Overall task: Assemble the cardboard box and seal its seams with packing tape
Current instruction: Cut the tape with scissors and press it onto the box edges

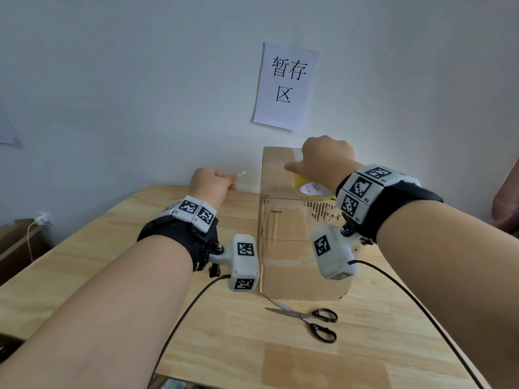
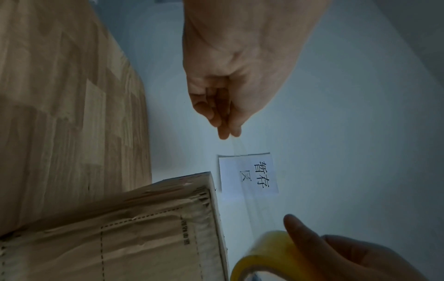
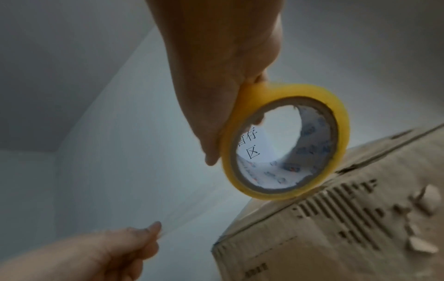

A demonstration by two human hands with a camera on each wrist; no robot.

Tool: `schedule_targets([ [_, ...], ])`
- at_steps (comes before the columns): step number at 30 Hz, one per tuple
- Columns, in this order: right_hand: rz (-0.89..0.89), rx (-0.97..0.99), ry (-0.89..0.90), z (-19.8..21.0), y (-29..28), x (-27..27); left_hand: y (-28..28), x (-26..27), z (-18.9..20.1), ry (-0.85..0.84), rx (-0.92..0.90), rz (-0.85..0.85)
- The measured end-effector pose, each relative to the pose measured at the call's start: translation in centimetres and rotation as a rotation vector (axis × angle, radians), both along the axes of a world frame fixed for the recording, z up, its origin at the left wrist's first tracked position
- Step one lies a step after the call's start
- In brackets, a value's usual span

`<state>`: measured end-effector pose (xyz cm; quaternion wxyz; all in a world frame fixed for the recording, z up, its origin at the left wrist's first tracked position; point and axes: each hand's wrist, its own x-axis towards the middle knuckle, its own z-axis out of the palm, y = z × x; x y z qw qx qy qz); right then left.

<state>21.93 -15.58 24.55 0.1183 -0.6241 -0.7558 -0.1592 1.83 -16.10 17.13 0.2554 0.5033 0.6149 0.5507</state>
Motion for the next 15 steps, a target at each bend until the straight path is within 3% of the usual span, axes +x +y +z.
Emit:
schedule_targets([
  [5,-0.107,-0.035,-0.005,0.2,1.2,-0.6,0.1,0.5,-0.2,0.083,-0.042,-0.015],
  [12,0.081,0.157,0.411,-2.7,1.4,-0.1,0.4,0.6,-1.6,0.111,-0.049,0.003],
  [15,0.137,0.140,0.548,-2.9,1.2,0.4,0.8,0.5,-2.1,0.135,-0.055,0.007],
])
